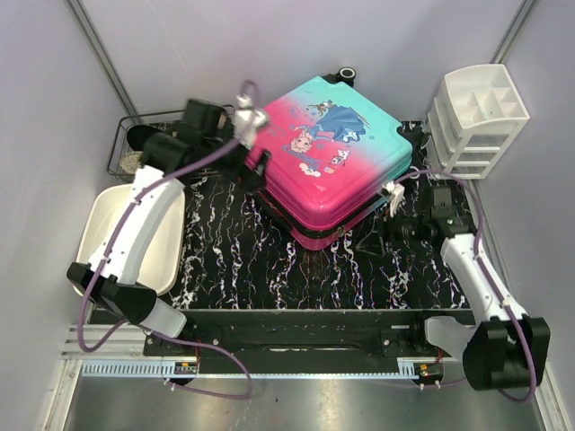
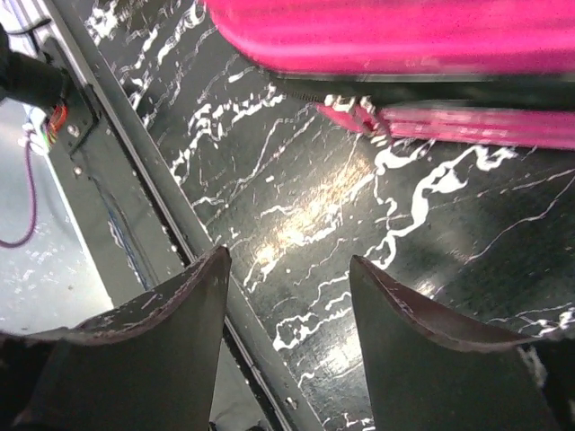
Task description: Open, take out, and arrange the luggage
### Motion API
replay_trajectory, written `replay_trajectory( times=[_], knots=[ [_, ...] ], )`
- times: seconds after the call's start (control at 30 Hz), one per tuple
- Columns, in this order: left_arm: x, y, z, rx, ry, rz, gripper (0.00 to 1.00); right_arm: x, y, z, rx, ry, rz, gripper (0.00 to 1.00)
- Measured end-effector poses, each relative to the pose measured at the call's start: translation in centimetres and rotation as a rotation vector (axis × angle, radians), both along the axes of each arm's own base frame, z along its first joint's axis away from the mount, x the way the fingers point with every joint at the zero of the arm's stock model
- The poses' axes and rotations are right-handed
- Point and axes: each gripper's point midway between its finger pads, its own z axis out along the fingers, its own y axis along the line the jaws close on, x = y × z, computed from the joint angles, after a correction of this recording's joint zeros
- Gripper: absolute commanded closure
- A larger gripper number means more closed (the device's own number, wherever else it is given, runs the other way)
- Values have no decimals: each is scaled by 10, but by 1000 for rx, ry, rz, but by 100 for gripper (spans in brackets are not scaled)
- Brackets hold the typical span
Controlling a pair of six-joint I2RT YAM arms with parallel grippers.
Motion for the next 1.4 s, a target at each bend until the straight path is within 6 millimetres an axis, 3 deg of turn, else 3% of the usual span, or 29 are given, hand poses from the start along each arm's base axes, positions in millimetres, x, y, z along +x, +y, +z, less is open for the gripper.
replay_trajectory(
  times=[0.13, 0.2, 0.27, 0.33, 0.5, 0.63, 0.77, 0.87, 1.1, 1.27, 1.4],
  knots=[
    [36, 58, -7, -153, 90, 271, 1, -19, 16, -18, 6, -64, -15, 41],
    [36, 83, -18, -230, 130, 375, 1, -24, 25, -20, 1, -141, -26, 42],
    [26, 93, -28, -295, 106, 426, 1, -23, 33, -19, 3, -216, -42, 46],
    [7, 93, -32, -361, 50, 429, 1, -12, 37, -14, 10, -287, -76, 52],
    [-26, 89, -21, -501, -133, 398, 1, 11, 47, -14, 10, -405, -116, 51],
    [-20, 86, -4, -575, -213, 387, 1, 19, 61, -27, -19, -467, -89, 55],
    [-17, 83, -22, -601, -177, 401, 1, 25, 70, -37, -60, -534, -82, 57],
    [-16, 82, -25, -612, -165, 403, 1, 33, 71, -36, -80, -576, -108, 58],
    [-14, 81, -17, -633, -189, 397, 1, 42, 51, -42, -190, -594, -186, 55],
    [-13, 81, -14, -638, -201, 393, 1, 42, 45, -33, -202, -622, -209, 53],
    [-12, 81, -16, -637, -199, 393, 1, 45, 47, -47, -233, -586, -195, 53]
  ],
)
